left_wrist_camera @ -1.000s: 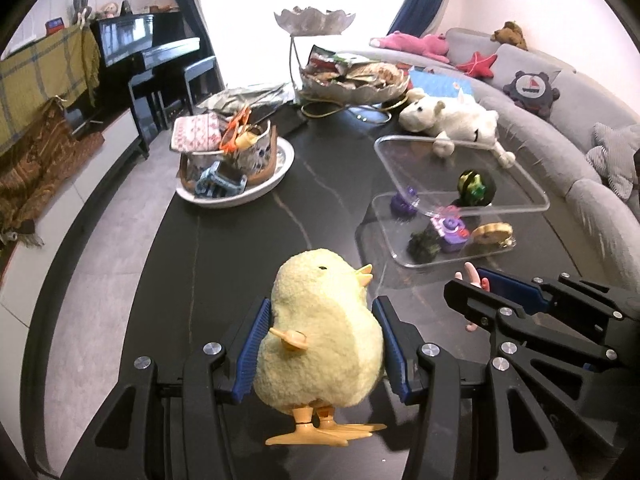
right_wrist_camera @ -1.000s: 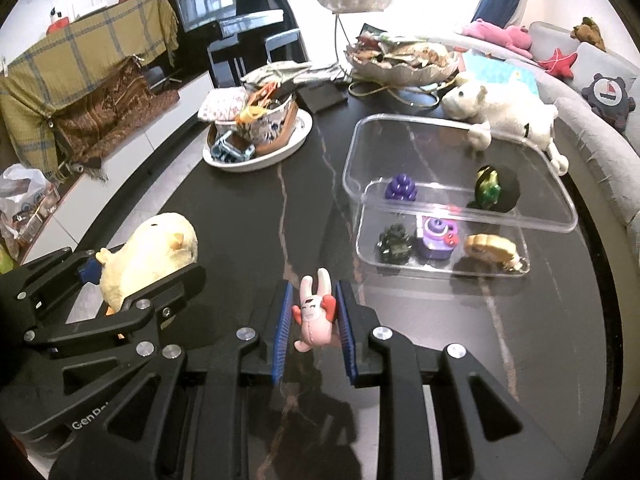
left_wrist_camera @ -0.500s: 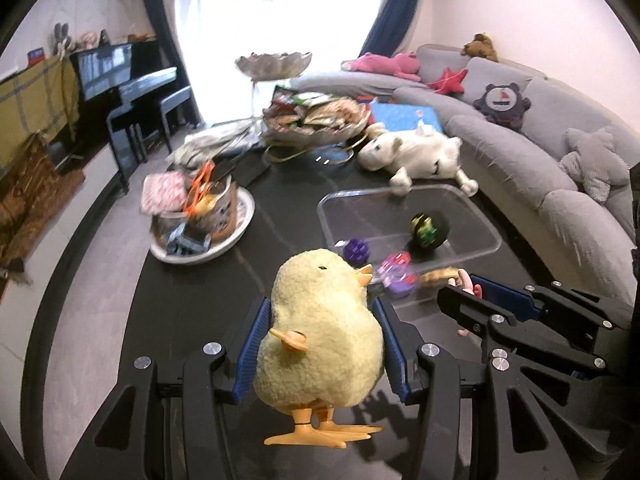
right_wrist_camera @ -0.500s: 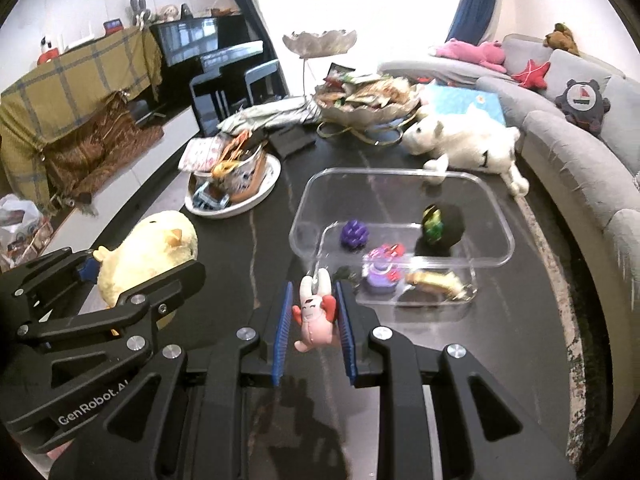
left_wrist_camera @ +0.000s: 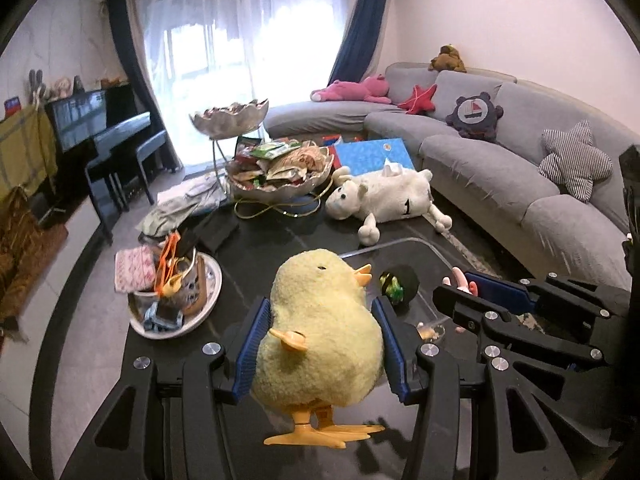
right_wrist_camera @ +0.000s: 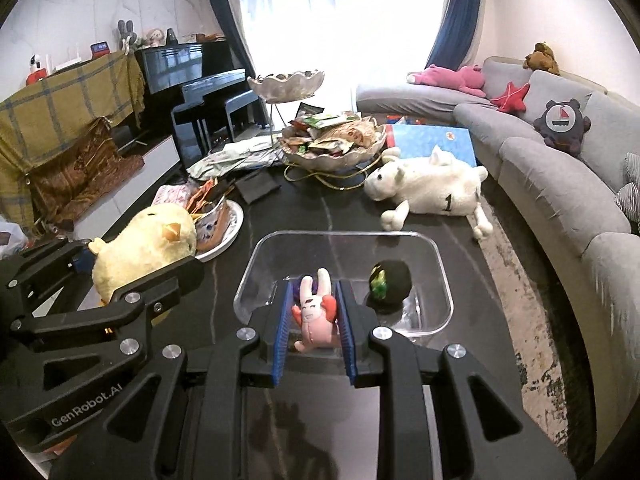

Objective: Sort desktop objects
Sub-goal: 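Lift and carry the chick with the left tool while the right tool carries the bunny to the box, then open the left tool over the box to drop the chick while the right tool drops the bunny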

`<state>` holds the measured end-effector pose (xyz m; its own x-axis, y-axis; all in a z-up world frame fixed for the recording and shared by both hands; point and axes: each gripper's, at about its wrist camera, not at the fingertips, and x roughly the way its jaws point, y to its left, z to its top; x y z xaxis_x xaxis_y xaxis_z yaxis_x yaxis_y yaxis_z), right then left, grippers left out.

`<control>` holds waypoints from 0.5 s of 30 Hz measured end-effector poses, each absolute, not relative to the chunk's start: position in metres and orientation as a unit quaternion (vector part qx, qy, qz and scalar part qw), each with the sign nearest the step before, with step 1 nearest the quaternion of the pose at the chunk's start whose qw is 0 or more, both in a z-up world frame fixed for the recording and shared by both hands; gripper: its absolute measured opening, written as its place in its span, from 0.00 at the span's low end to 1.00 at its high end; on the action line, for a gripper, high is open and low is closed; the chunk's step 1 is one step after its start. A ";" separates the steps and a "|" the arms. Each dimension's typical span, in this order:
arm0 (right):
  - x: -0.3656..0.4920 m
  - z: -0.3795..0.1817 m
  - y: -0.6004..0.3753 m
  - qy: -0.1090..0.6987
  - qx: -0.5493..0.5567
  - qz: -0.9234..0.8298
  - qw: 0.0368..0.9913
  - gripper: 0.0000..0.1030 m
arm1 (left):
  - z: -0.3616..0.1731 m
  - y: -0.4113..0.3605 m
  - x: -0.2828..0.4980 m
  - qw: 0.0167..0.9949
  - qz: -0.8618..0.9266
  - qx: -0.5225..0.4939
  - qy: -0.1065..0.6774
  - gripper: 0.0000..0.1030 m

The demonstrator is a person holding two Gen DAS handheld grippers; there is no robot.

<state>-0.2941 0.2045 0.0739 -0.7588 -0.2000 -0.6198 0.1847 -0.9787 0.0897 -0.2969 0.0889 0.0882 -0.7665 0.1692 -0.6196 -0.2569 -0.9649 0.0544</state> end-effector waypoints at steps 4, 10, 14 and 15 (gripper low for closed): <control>-0.311 0.071 0.214 -0.012 0.333 -0.938 0.097 0.19 | 0.087 0.100 -0.314 0.115 0.937 -0.321 0.073 0.46; -0.337 0.064 0.225 -0.010 0.339 -0.937 0.090 0.19 | 0.078 0.109 -0.340 0.120 0.934 -0.329 0.068 0.46; -0.352 0.057 0.230 -0.008 0.345 -0.935 0.086 0.19 | 0.069 0.114 -0.355 0.124 0.932 -0.334 0.066 0.46; -0.356 0.054 0.231 -0.007 0.347 -0.934 0.085 0.19 | 0.067 0.115 -0.358 0.124 0.932 -0.334 0.067 0.46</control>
<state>-0.3556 0.2309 0.0545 -0.7453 -0.1637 -0.6463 0.1536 -0.9855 0.0724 -0.3579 0.1154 0.0675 -0.7461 0.1862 -0.6392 -0.2760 -0.9602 0.0424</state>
